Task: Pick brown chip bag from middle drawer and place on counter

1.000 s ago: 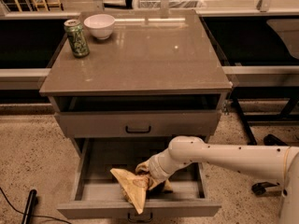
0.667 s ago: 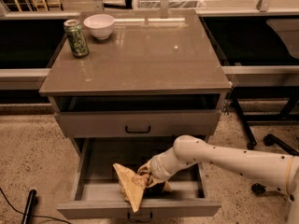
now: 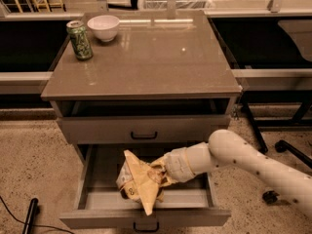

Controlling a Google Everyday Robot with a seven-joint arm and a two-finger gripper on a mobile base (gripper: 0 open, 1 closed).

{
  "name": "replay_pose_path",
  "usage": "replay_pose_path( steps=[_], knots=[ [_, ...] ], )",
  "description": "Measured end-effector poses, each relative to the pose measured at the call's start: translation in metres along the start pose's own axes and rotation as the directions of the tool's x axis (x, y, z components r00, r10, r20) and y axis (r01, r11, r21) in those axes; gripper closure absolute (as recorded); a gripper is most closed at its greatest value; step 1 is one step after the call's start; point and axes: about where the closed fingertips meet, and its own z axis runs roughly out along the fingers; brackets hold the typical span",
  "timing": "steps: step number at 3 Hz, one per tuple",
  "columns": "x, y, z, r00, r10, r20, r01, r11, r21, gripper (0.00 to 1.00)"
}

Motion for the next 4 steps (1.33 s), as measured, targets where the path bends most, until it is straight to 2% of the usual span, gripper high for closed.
replay_pose_path(
  steps=[1,2,3,4],
  knots=[
    [-0.092,-0.021,-0.032,0.981,-0.179,-0.07,0.18,0.9836,0.013,1.0],
    [-0.167,-0.067,-0.075,0.954,-0.253,-0.16,0.252,0.9674,-0.028,1.0],
    [-0.151,-0.1,-0.125,0.974,-0.115,-0.196,0.104,0.9925,-0.064,1.0],
    [-0.138,-0.122,-0.14,0.978,-0.041,-0.206,0.032,0.9985,-0.045,1.0]
  ],
)
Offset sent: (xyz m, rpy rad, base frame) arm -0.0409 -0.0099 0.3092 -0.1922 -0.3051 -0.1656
